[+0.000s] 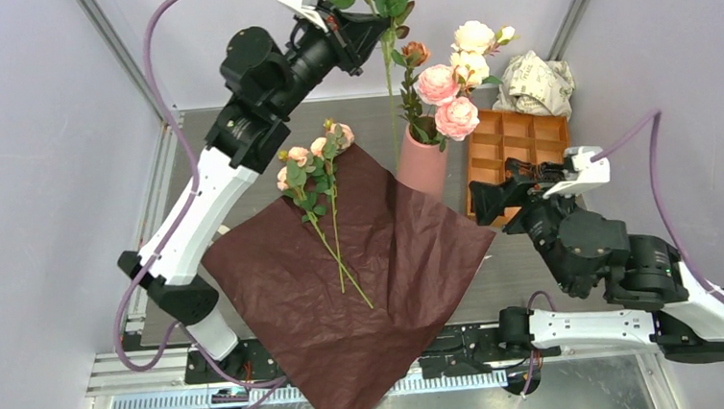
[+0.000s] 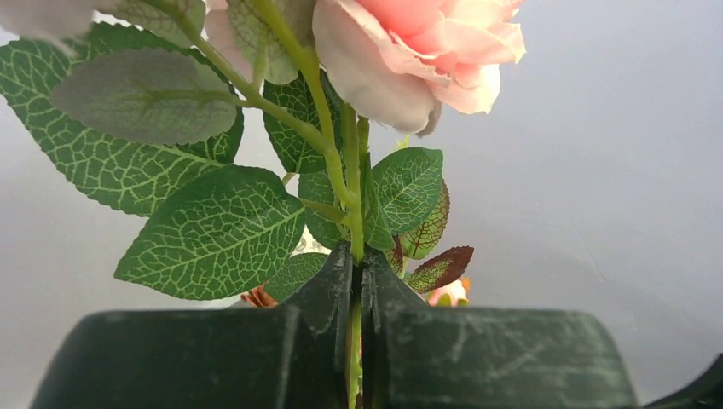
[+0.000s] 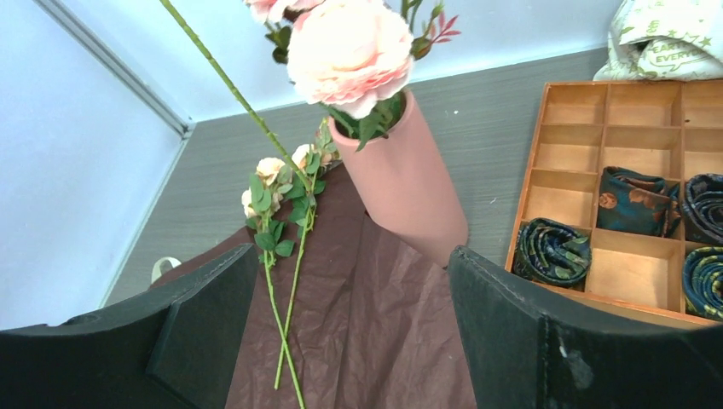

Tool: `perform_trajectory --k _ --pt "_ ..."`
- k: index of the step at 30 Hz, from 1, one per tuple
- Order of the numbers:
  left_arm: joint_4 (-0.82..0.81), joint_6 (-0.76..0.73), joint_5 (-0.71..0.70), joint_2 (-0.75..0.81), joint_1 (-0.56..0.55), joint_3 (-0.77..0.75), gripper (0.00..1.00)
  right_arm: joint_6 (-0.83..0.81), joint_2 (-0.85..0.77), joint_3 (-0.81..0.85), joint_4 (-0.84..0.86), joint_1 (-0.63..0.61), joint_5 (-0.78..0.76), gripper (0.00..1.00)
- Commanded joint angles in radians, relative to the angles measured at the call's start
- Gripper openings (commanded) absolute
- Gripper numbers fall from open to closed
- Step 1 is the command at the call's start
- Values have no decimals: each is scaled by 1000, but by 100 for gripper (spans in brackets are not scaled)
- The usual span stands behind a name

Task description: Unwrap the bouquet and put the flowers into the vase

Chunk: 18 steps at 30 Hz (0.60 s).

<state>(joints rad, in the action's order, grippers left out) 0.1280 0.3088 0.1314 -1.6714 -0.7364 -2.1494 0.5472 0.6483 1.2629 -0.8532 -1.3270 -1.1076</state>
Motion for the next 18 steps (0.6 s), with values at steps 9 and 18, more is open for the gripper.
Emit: perform_trajectory --k 9,18 --pt "-290 -10 -3 -121 -3 -198 0 -61 -53 43 -13 -5 -86 90" --pt "-373 -12 -7 -129 -6 -105 0 -88 -69 40 -13 -5 -103 91"
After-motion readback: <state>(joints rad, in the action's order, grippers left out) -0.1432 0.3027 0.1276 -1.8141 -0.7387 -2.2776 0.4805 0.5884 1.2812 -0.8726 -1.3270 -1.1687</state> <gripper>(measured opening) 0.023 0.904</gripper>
